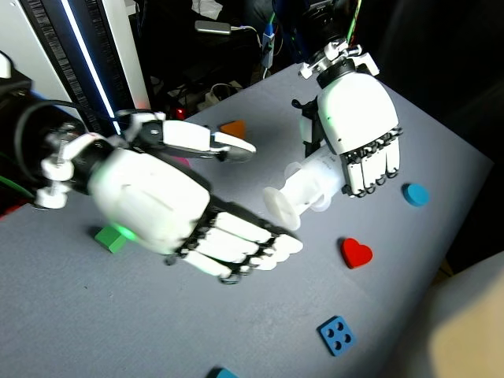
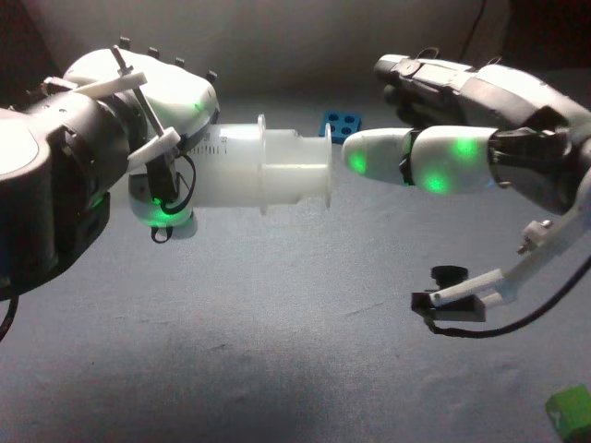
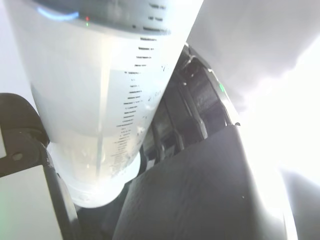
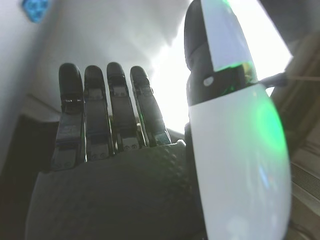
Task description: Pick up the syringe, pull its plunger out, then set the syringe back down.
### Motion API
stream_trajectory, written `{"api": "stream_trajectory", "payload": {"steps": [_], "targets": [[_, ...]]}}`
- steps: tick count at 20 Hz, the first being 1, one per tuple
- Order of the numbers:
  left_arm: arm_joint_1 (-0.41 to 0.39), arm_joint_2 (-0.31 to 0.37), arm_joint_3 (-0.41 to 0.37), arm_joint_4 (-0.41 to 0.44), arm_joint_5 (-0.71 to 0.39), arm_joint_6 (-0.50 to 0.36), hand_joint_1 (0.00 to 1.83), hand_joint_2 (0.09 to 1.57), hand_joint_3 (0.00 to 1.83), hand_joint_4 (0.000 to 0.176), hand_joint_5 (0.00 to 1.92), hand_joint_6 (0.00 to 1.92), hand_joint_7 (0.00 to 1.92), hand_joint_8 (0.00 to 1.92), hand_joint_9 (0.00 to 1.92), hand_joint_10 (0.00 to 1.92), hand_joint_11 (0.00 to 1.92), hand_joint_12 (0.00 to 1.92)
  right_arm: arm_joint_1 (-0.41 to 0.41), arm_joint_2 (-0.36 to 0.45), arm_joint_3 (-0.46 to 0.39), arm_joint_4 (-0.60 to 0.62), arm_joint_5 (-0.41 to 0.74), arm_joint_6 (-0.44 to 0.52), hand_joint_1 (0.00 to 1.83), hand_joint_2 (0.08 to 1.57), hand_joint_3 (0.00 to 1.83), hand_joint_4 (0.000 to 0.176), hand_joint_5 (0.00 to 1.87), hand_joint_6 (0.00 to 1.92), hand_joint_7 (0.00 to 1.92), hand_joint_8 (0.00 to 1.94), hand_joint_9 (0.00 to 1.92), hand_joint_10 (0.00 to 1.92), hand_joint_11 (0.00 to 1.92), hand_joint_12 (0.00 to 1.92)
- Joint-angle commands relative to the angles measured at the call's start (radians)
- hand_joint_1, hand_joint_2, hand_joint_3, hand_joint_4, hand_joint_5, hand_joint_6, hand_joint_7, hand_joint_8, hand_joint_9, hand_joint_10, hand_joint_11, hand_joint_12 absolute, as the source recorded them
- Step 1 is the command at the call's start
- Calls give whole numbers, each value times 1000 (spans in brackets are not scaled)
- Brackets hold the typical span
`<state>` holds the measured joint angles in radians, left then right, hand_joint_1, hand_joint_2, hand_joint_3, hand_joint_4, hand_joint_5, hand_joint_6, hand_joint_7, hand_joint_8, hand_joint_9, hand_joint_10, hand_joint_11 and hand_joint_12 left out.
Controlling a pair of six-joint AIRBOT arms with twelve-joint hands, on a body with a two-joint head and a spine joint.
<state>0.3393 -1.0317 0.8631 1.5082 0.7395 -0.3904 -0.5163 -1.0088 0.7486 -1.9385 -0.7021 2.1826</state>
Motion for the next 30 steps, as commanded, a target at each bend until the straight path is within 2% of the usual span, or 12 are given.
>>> {"api": "stream_trajectory", "payload": {"steps": [1, 6, 7, 8, 11, 12, 14, 15, 16, 26, 27, 30], "targets": [[-23, 4, 3, 82, 36, 22, 1477, 1189, 0, 0, 762, 1204, 710, 1288, 765, 1307, 758, 1666, 6, -9, 8, -59, -45, 17, 913, 997, 0, 9, 191, 0, 207, 0, 215, 0, 0, 854], [-42, 0, 3, 62, 46, 42, 1481, 1176, 0, 0, 768, 1168, 748, 1262, 803, 1268, 751, 1665, 5, -82, 71, -64, -45, 19, 916, 992, 0, 3, 213, 8, 220, 5, 224, 4, 0, 848], [-45, 0, 3, 62, 47, 42, 1473, 1221, 3, 0, 674, 1297, 654, 1350, 709, 1365, 651, 1720, 5, -94, 81, -68, -45, 19, 916, 992, 0, 3, 215, 9, 220, 4, 223, 3, 0, 847], [-48, -1, 3, 62, 49, 42, 1471, 1236, 0, 0, 646, 1335, 631, 1380, 683, 1395, 621, 1743, 6, -108, 93, -69, -45, 19, 914, 990, 0, 3, 214, 8, 219, 3, 223, 3, 0, 846], [-55, -1, 3, 62, 49, 42, 1471, 1239, 0, 0, 640, 1349, 627, 1390, 680, 1400, 605, 1746, 7, -145, 128, -71, -45, 19, 911, 988, 0, 3, 209, 5, 219, 3, 224, 3, 0, 842], [-57, -1, 3, 62, 49, 44, 1478, 1197, 0, 0, 743, 1220, 717, 1299, 767, 1305, 714, 1689, 9, -160, 141, -74, -43, 22, 911, 988, 0, 3, 206, 3, 219, 3, 224, 3, 0, 841], [-58, -1, 3, 63, 49, 44, 1481, 1175, 1, 0, 781, 1168, 750, 1259, 801, 1263, 741, 1663, 13, -175, 155, -75, -34, 28, 911, 987, 0, 3, 205, 3, 221, 3, 225, 3, 0, 840], [-58, -1, 2, 63, 49, 44, 1474, 1220, 3, 0, 676, 1299, 665, 1349, 712, 1360, 641, 1718, 15, -186, 164, -75, -28, 28, 913, 985, 0, 3, 206, 2, 222, 3, 226, 3, 0, 839], [-58, -1, 2, 63, 49, 44, 1472, 1235, 0, 0, 647, 1337, 640, 1379, 686, 1390, 613, 1739, 17, -194, 172, -77, -26, 28, 914, 984, 0, 3, 206, 2, 224, 4, 226, 3, 0, 838], [-66, -1, 6, 63, 48, 58, 1471, 1239, 0, 0, 639, 1348, 635, 1389, 678, 1400, 596, 1751, 58, -269, 254, -79, 19, 39, 910, 977, 0, 3, 203, 1, 227, 1, 231, 1, 0, 834], [-67, 0, 6, 63, 47, 62, 1478, 1201, 0, 0, 739, 1232, 705, 1313, 758, 1316, 698, 1698, 55, -269, 253, -79, 20, 38, 909, 977, 0, 0, 209, 4, 227, 1, 230, 1, 0, 836], [-70, 0, 6, 63, 43, 72, 1479, 1180, 0, 0, 767, 1190, 728, 1286, 774, 1288, 774, 1640, 37, -264, 250, -79, 17, 32, 916, 970, 0, 0, 227, 7, 248, 6, 247, 6, 0, 861]]}}
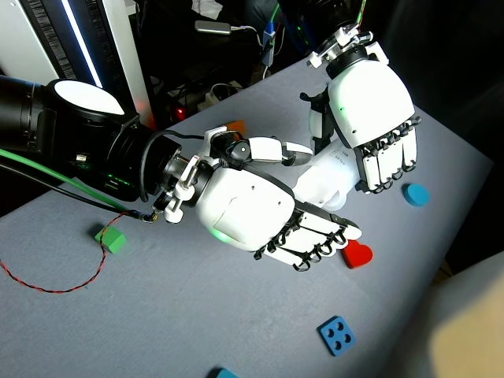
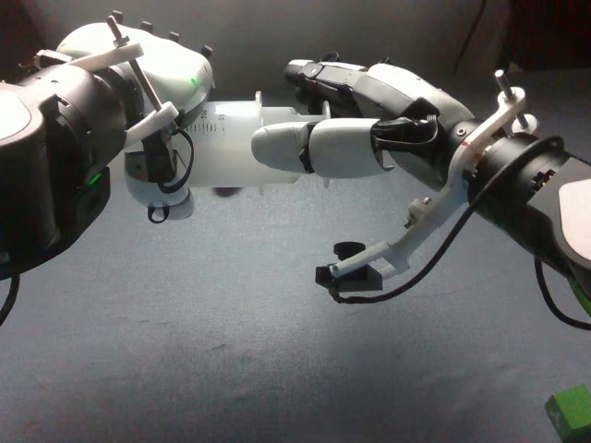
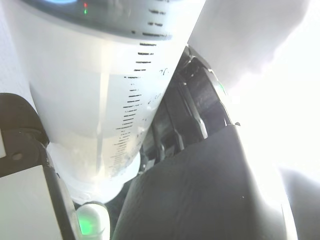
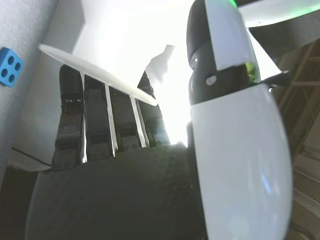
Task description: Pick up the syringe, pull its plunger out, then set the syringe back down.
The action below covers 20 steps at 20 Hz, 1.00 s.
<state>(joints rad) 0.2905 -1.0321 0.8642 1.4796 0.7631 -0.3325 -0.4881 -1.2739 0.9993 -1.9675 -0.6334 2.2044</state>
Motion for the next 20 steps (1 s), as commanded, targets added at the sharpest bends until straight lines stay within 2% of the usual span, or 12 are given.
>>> {"api": "stream_trajectory", "payload": {"steps": [1, 12, 20], "targets": [[-21, 0, 4, 91, 19, 14, 1479, 1180, 0, 0, 769, 1192, 728, 1283, 774, 1287, 778, 1636, 5, 2, 0, -51, -52, 11, 917, 971, 0, 0, 228, 6, 251, 6, 250, 7, 0, 862], [-29, 0, 7, 91, 25, 14, 1480, 1177, 0, 0, 773, 1178, 741, 1289, 770, 1282, 782, 1629, 3, -1, 6, -60, -63, 17, 929, 973, 0, 0, 265, 10, 306, 13, 295, 14, 0, 930], [-27, 0, 6, 91, 25, 12, 1479, 1176, 0, 0, 779, 1183, 735, 1285, 763, 1286, 805, 1605, 5, 2, 17, -60, -66, 18, 1017, 1022, 3, 0, 381, 10, 440, 5, 440, 16, 38, 1049]]}}
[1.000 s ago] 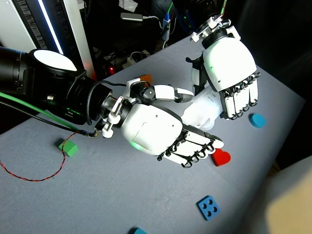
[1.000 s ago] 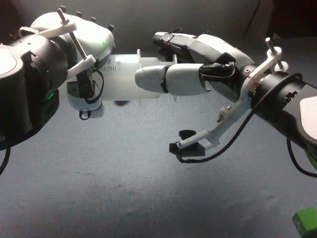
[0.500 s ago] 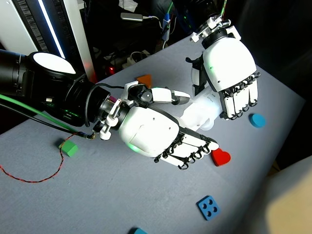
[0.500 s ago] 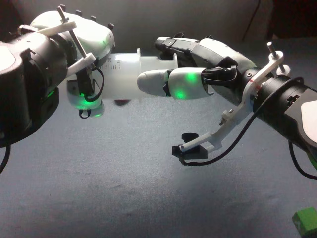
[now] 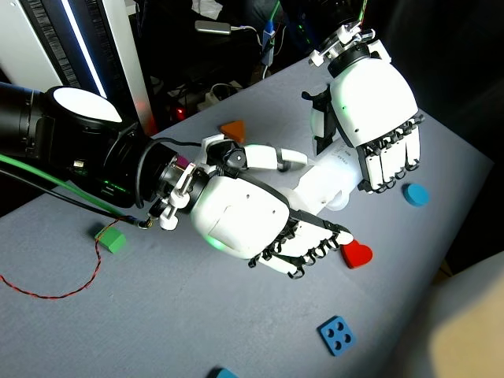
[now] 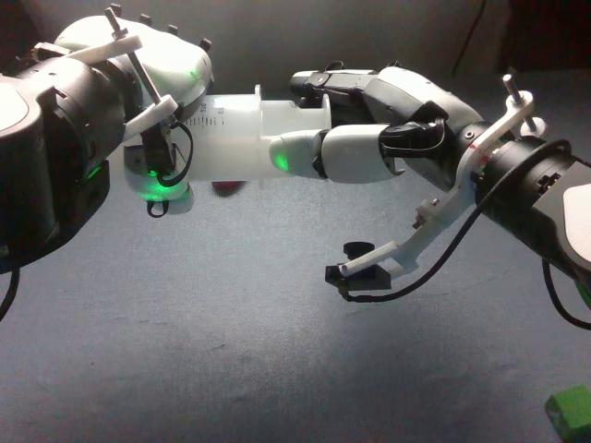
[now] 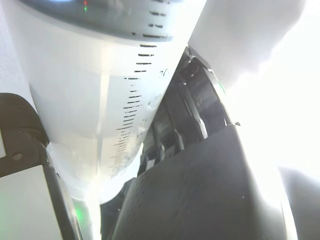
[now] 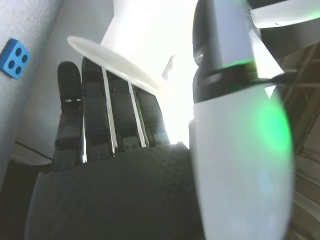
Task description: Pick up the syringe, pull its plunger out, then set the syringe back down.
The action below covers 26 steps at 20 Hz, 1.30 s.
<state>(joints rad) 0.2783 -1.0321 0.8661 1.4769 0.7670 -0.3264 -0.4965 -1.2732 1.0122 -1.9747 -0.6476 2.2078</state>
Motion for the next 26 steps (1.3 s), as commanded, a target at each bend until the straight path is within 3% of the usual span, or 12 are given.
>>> {"api": "stream_trajectory", "payload": {"steps": [1, 4, 8, 9, 10, 11, 12, 15, 18, 26], "targets": [[-16, 0, 4, 94, 20, 6, 1479, 1175, 0, 0, 779, 1183, 735, 1284, 764, 1285, 806, 1604, 14, 3, 4, -53, -51, 16, 1034, 1030, 5, 0, 394, 12, 454, 7, 458, 19, 50, 1051], [-18, 0, 2, 94, 20, 6, 1479, 1175, 0, 0, 780, 1171, 732, 1295, 784, 1269, 790, 1619, 12, 5, 5, -53, -48, 17, 1095, 1048, 2, 0, 497, 19, 576, 16, 552, 27, 169, 1059], [-18, 0, 0, 94, 20, 6, 1480, 1175, 0, 0, 778, 1171, 731, 1297, 786, 1268, 789, 1621, 21, 0, 11, -54, -45, 19, 1158, 1070, 2, 0, 798, 61, 881, 49, 884, 110, 510, 1133], [-18, 0, 0, 94, 20, 6, 1473, 1220, 5, 0, 674, 1302, 639, 1388, 693, 1366, 687, 1684, 23, -1, 13, -54, -45, 19, 1196, 1140, 3, 0, 793, 978, 971, 824, 928, 213, 589, 1221], [-18, 0, 0, 94, 20, 6, 1471, 1231, 4, 0, 652, 1330, 619, 1407, 673, 1387, 665, 1699, 24, -1, 16, -54, -45, 20, 1203, 1187, 0, 0, 719, 1236, 958, 1069, 904, 414, 621, 1287], [-17, 0, 0, 94, 20, 6, 1471, 1234, 4, 0, 646, 1337, 614, 1413, 668, 1393, 660, 1703, 24, -1, 16, -54, -45, 20, 1317, 1204, 0, 0, 637, 1275, 888, 1128, 807, 1252, 650, 1346], [-17, 1, 0, 94, 20, 6, 1470, 1240, 0, 0, 639, 1350, 599, 1425, 661, 1405, 654, 1713, 24, 0, 17, -54, -45, 20, 1341, 1206, 0, 0, 635, 1272, 874, 1146, 784, 1432, 679, 1369], [-17, 2, -1, 94, 20, 6, 1469, 1242, 0, 0, 640, 1354, 592, 1428, 658, 1410, 654, 1714, 23, 2, 16, -54, -50, 20, 1346, 1206, 0, 0, 637, 1270, 871, 1151, 780, 1468, 689, 1375], [-18, 3, -2, 94, 20, 6, 1477, 1185, 0, 0, 760, 1202, 706, 1313, 752, 1321, 800, 1615, 20, 6, 16, -54, -58, 20, 1350, 1196, 0, 0, 669, 1259, 872, 1144, 810, 1443, 748, 1381], [-15, 3, -4, 94, 20, 6, 1481, 1181, 0, 0, 763, 1186, 733, 1303, 776, 1294, 753, 1642, 10, 39, 12, -54, -70, 27, 1355, 1179, 0, 0, 704, 1255, 911, 1074, 833, 1398, 768, 1382]]}}
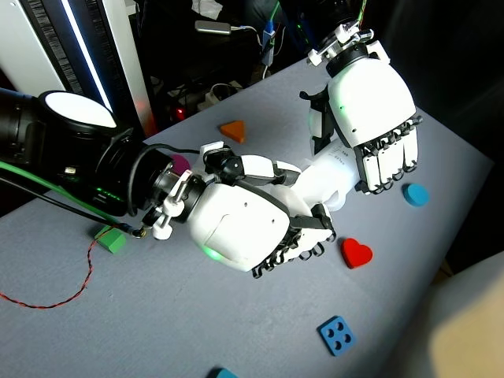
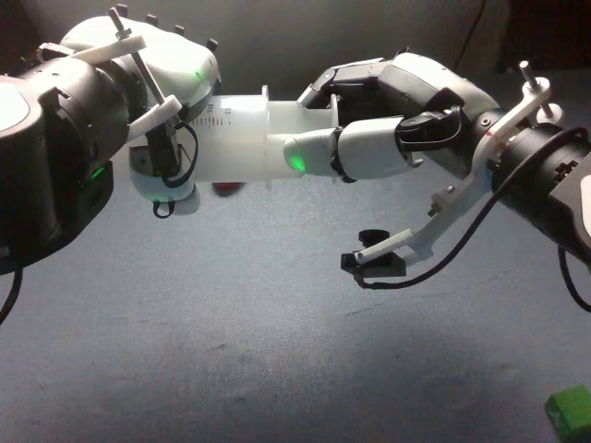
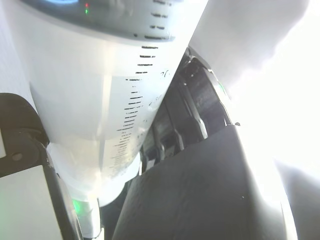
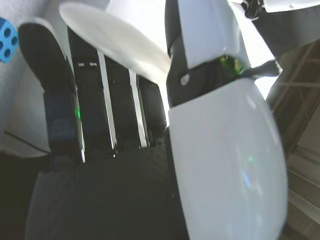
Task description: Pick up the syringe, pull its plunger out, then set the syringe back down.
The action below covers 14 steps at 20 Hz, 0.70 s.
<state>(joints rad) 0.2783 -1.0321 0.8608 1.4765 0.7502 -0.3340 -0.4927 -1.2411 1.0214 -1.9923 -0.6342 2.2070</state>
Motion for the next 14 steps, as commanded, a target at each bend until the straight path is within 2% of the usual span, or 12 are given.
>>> {"api": "stream_trajectory", "payload": {"steps": [1, 2, 4, 5, 6, 14], "targets": [[-15, 3, 1, 94, 37, 14, 1480, 1182, 0, 0, 773, 1183, 724, 1307, 778, 1289, 747, 1647, 5, 11, 3, -36, -83, 28, 1357, 1173, 0, 0, 724, 1243, 920, 1055, 837, 1388, 767, 1381], [-15, 3, 1, 94, 37, 14, 1473, 1226, 4, 0, 672, 1312, 632, 1396, 689, 1383, 651, 1703, 5, 16, 3, -36, -83, 29, 1357, 1172, 0, 0, 727, 1240, 925, 1050, 836, 1388, 767, 1381], [-16, 3, 0, 94, 37, 14, 1470, 1243, 0, 0, 640, 1356, 599, 1430, 660, 1418, 620, 1728, 5, 25, 2, -36, -83, 33, 1357, 1171, 0, 0, 730, 1237, 931, 1047, 830, 1390, 767, 1381], [-16, 3, 0, 94, 37, 14, 1476, 1206, 0, 0, 732, 1239, 676, 1356, 741, 1337, 717, 1675, 6, 31, 2, -36, -83, 34, 1357, 1171, 0, 0, 731, 1237, 932, 1046, 831, 1389, 767, 1381], [-16, 3, 0, 94, 37, 14, 1479, 1189, 0, 0, 758, 1203, 700, 1329, 766, 1308, 744, 1653, 6, 35, 2, -36, -83, 35, 1357, 1171, 0, 0, 731, 1236, 932, 1046, 831, 1390, 768, 1381], [-16, 5, 0, 94, 37, 14, 1479, 1181, 0, 0, 770, 1192, 729, 1306, 760, 1293, 781, 1623, 12, 78, 2, -49, -63, 42, 1362, 1157, 0, 0, 766, 1185, 965, 1013, 846, 1360, 780, 1383]]}}
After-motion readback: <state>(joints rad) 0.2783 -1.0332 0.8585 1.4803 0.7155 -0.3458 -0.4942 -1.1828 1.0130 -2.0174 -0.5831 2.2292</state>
